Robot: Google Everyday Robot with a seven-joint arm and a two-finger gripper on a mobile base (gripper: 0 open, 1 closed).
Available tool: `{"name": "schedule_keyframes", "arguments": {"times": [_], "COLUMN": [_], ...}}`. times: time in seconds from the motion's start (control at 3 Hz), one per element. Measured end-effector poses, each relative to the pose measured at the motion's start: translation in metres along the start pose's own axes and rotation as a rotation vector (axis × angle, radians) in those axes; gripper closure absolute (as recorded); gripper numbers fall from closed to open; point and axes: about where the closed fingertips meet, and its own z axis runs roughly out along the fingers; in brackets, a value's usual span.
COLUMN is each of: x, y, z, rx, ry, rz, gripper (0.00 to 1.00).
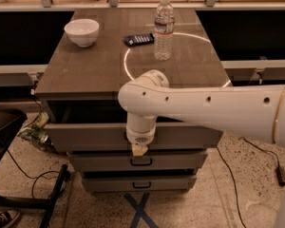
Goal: Open top drawer
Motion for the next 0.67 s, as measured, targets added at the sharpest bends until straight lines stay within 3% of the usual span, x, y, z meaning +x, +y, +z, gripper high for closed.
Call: {"name": "schedule_keyframes", "arguments": {"times": [0.33, 0.67], "x": [-0.0001, -0.0001], "y": [0.0, 0.0], "z": [-0.0016, -0.0015], "rx": [0.0, 0.0], "ry": [0.0, 0.0], "rz": [0.0, 0.0], "gripper": [0.95, 1.0]}}
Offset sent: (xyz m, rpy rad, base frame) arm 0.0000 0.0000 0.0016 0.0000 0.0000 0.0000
